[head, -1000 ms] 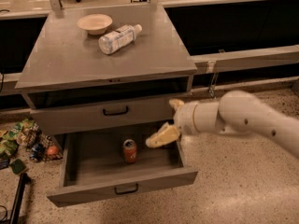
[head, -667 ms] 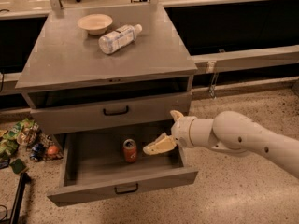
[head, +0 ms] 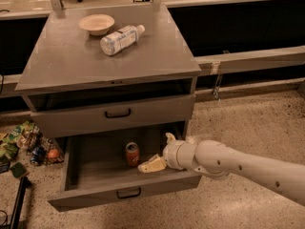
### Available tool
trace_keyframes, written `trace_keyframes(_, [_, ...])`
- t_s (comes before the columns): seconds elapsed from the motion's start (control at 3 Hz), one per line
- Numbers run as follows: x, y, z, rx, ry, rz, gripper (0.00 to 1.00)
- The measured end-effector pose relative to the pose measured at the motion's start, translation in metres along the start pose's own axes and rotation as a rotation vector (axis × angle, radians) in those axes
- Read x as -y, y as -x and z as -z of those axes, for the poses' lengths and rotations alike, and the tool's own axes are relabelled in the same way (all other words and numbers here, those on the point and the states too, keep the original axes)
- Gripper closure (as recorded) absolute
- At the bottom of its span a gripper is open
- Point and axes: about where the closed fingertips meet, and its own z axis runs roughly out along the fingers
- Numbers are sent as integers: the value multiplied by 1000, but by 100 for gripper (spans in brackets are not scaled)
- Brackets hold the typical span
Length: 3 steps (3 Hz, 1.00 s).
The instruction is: Pick coke can from middle drawer and place on counter
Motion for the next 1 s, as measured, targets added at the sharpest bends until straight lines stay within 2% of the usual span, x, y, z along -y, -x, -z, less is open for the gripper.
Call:
trace_keyframes(0.33, [-1,-2,-3,0,5,-5,0])
trace_keyframes(0.67, [-14,-30,-58,16,87,-79,0])
trace_keyframes(1.0, [-21,-40,-99,51,113,-82,0])
